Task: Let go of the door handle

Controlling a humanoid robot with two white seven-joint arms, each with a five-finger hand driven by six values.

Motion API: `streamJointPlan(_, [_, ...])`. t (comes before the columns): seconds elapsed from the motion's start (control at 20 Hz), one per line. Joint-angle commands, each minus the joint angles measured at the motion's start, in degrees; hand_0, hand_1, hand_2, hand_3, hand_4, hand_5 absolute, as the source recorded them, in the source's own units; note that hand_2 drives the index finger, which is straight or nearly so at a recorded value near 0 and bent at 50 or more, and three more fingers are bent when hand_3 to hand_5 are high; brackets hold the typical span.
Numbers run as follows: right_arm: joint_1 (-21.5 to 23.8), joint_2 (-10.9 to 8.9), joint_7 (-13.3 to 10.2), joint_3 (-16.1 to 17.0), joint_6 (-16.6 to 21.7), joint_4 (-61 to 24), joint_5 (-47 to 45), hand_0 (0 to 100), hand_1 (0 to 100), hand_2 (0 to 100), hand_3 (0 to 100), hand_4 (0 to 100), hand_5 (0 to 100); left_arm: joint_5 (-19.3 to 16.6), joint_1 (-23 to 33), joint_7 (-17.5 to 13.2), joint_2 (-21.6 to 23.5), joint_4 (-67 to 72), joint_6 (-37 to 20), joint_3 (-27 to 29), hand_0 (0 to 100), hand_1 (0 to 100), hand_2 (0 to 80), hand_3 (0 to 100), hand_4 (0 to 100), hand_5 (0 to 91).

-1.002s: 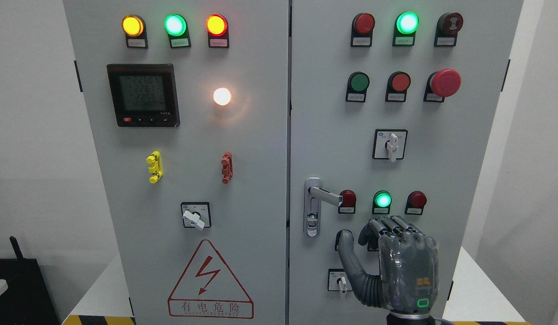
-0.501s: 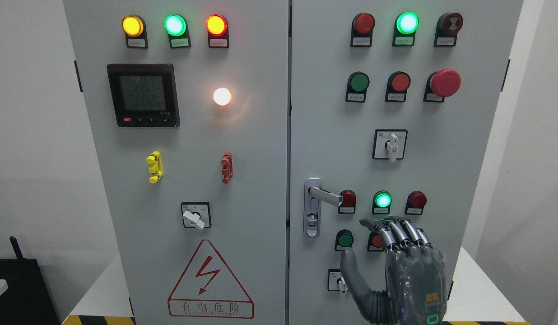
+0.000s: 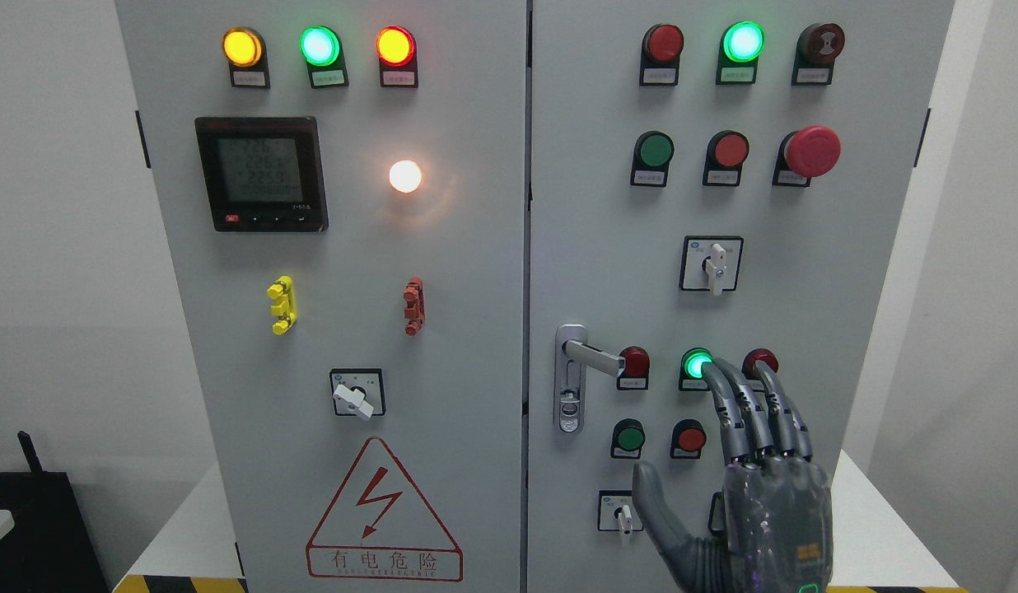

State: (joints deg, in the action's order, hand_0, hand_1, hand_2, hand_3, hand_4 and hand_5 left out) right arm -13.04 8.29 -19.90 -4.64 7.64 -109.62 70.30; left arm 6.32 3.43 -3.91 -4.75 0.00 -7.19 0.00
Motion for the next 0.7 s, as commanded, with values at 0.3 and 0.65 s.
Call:
streamJointPlan(0.3, [0.12, 0.06, 0.74, 2.44, 0.10, -0.42, -2.36, 36, 22, 0, 0, 0, 0, 0.00, 0.00, -0.05, 0.00, -0.88, -0.02, -0.70, 12, 39, 0.0, 0, 0, 0.0])
streamJointPlan(0.65, [0.12, 0.14, 0.74, 2.44, 0.01, -0.59, -2.36, 36, 24, 0, 0, 0, 0, 0.00, 0.00, -0.05, 0.00, -0.88, -0.02, -0.70, 12, 39, 0.0, 0, 0, 0.0])
